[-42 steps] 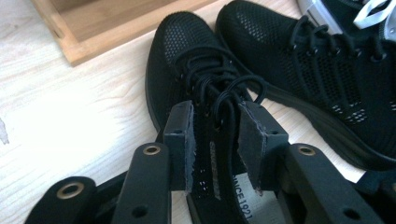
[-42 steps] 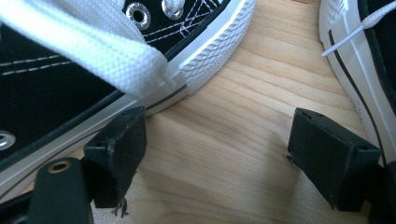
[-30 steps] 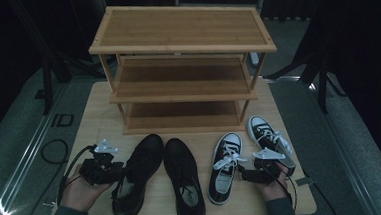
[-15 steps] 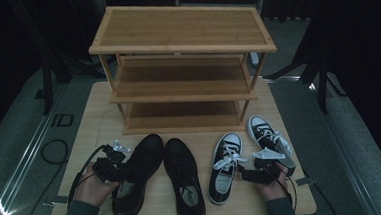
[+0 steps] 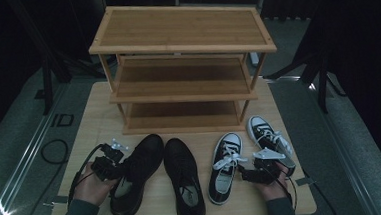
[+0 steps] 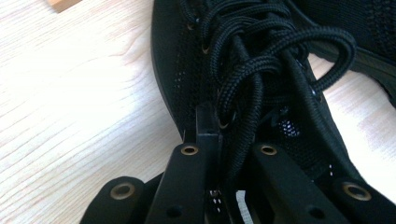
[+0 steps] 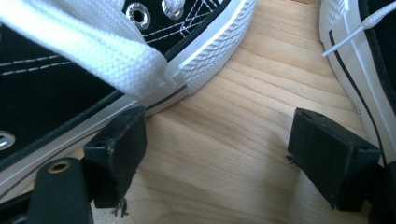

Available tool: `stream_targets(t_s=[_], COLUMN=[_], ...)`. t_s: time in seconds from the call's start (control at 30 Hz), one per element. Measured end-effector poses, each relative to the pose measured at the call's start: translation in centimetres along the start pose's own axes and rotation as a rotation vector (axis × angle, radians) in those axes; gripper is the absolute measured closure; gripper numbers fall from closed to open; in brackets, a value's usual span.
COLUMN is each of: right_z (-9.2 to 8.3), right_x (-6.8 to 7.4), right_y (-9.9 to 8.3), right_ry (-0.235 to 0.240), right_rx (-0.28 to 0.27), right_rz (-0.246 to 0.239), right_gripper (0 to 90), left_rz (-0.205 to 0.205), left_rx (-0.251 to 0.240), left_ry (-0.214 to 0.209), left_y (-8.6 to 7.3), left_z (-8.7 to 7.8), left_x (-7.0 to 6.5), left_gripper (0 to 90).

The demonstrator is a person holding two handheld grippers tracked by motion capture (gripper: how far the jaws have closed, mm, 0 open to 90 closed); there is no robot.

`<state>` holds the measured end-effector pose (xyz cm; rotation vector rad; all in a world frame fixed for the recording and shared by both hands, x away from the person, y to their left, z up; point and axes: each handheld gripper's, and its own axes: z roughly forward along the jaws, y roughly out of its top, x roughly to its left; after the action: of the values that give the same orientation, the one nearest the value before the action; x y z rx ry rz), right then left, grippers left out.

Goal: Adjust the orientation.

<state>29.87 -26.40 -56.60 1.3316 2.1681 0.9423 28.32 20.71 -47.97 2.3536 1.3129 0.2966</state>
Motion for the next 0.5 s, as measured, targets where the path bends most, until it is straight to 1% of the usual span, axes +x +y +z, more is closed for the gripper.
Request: stream_targets(t_s=[0.07,0.1,0.13,0.17,0.2,0.23,0.27,0.3,0.5], right_z=[0.0,0.0,0.0,0.0,0.0,0.0,0.0,0.0,0.0], right_x=[0.0,0.0,0.0,0.0,0.0,0.0,0.0,0.0,0.0], right_y=[0.0,0.0,0.0,0.0,0.0,0.0,0.0,0.0,0.0], right_ry=[0.0,0.0,0.0,0.0,0.0,0.0,0.0,-0.001,0.0], right_rx=[0.0,0.0,0.0,0.0,0.0,0.0,0.0,0.0,0.0], right_rz=[0.0,-0.001,-0.001,0.0,0.0,0.0,-0.001,-0.001,0.0], right_gripper=[19.5,19.4,19.4,19.4,19.5,19.5,19.5,19.5,19.5], left_rz=[-0.019,-0.019,-0.037,-0.037,-0.055,-0.055,-0.072,-0.078,-0.09], left_rx=[-0.006,-0.006,-0.015,-0.015,-0.024,-0.024,-0.034,-0.043,-0.059], left_ry=[-0.006,-0.006,-0.014,-0.014,-0.017,-0.017,-0.016,-0.017,-0.009], left_y=[0.0,0.0,-0.1,-0.1,-0.1,-0.1,0.0,0.0,0.1], left_z=[0.0,0.0,0.0,0.0,-0.1,-0.1,-0.2,-0.3,-0.6], left_x=[0.2,0.2,0.5,0.5,0.7,0.7,0.9,1.0,1.3], left_gripper=[87.7,87.8,87.8,87.8,87.9,87.9,87.9,88.0,87.9])
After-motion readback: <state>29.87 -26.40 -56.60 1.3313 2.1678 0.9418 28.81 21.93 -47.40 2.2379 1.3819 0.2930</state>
